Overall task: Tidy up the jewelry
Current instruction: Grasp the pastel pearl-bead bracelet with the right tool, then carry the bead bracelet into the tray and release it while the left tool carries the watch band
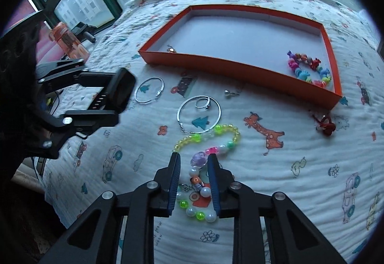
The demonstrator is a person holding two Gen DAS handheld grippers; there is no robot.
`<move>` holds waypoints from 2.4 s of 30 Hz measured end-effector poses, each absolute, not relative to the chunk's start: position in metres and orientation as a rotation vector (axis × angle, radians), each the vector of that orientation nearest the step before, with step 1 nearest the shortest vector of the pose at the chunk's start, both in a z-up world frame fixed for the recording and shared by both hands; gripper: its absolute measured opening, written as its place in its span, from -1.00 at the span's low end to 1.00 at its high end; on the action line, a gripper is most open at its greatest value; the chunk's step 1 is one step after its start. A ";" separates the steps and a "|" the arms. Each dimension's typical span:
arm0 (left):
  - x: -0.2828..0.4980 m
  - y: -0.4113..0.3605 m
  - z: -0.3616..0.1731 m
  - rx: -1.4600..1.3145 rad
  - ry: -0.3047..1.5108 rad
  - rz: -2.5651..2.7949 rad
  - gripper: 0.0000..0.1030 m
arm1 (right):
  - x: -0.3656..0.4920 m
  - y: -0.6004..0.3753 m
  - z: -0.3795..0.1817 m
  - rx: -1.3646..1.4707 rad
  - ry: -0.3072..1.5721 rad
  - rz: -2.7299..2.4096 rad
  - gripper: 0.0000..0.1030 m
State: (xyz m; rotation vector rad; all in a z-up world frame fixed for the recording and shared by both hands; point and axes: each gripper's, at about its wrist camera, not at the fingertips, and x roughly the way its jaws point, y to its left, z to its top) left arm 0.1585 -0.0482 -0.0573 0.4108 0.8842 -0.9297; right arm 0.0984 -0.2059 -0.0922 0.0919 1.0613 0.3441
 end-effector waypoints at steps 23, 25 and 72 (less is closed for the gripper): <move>0.144 -0.022 -0.039 0.264 0.872 -0.789 0.05 | 0.089 -0.200 -0.078 0.048 0.988 0.296 -0.66; 0.142 -0.020 -0.035 0.253 0.864 -0.774 0.05 | 0.085 -0.204 -0.067 0.055 0.964 0.298 -0.66; 0.352 -0.113 -0.031 0.103 0.910 -0.548 0.05 | 0.230 -0.279 0.009 0.131 0.773 0.331 -0.66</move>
